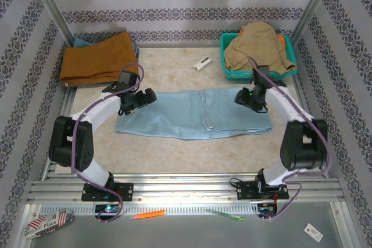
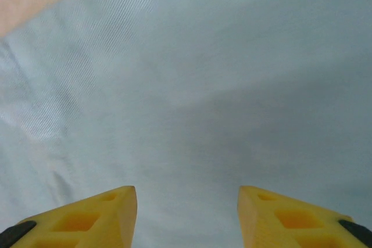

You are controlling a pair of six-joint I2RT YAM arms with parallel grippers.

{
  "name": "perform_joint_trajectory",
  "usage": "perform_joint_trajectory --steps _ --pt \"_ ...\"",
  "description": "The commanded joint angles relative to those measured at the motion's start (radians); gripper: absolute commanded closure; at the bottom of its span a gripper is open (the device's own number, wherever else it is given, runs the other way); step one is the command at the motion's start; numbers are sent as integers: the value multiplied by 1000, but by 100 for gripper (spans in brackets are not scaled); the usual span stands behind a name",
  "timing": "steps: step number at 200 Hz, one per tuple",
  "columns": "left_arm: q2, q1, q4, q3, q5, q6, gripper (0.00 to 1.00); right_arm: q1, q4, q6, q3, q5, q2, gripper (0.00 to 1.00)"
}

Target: Fold and stack the trousers

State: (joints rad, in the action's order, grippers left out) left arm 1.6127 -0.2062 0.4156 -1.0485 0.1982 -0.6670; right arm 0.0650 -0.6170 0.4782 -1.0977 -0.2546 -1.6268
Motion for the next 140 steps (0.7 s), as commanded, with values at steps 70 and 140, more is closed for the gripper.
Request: perform_joint_trajectory --steps 70,140 --pt "-39 139 -158 225 102 -18 0 -19 -118 -6 -51 -171 23 49" --pt "-165 227 -1 201 34 -80 0 -292 -221 -28 -156 55 -50 29"
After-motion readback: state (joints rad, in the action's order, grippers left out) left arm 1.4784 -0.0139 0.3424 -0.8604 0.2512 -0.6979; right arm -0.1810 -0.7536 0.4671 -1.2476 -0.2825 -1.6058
